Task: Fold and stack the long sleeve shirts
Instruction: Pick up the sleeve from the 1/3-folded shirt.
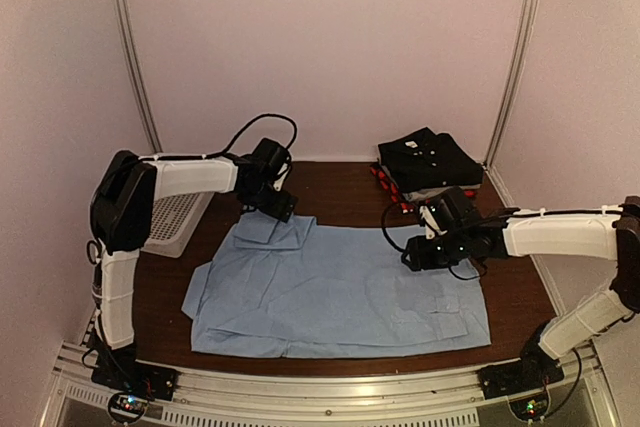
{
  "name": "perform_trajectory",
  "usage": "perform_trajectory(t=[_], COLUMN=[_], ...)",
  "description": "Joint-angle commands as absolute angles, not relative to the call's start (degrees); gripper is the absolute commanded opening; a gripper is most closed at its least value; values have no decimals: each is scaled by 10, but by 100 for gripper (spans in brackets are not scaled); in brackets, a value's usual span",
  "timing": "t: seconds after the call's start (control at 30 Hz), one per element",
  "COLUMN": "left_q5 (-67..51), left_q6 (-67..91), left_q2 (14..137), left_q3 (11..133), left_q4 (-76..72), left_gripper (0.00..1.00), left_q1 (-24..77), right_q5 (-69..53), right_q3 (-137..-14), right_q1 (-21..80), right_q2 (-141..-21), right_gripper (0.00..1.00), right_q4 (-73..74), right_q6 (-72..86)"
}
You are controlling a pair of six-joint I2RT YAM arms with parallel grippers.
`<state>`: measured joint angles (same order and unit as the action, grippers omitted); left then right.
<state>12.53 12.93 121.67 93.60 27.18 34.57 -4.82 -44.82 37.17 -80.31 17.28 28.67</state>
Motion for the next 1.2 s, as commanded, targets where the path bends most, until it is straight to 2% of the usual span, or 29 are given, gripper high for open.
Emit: perform_trajectory(t=[0.0, 0.2, 0.33, 0.63, 0.7, 0.73, 0.97, 1.17], left_q5=[214, 276, 293, 293, 290, 289, 236, 73], left_q6=[106, 120, 121, 118, 118, 118, 132, 116], left_q2=[1253, 1266, 1268, 1268, 1246, 1231, 1052, 879], left_q3=[970, 978, 976, 978, 971, 965, 878, 761], left_q4=[305, 322, 322, 320, 321, 321, 332, 308], left_gripper=[91, 87, 75, 29, 7, 0, 0, 0], left_q1=[368, 369, 369, 369, 369, 369, 369, 375], right_q5=[-60, -69, -71, -56, -47, -44, -3, 17], right_q3=[-438, -434, -433, -442, -453, -460, -511, -551], right_q1=[367, 367, 367, 364, 355, 349, 289, 260], right_q2=[-812, -819, -823, -825, -818, -815, -810, -838], right_gripper=[49, 50, 50, 49, 49, 49, 50, 52], right_q4=[151, 144, 143, 153, 162, 168, 192, 164], right_q6=[286, 288, 289, 288, 288, 286, 263, 219])
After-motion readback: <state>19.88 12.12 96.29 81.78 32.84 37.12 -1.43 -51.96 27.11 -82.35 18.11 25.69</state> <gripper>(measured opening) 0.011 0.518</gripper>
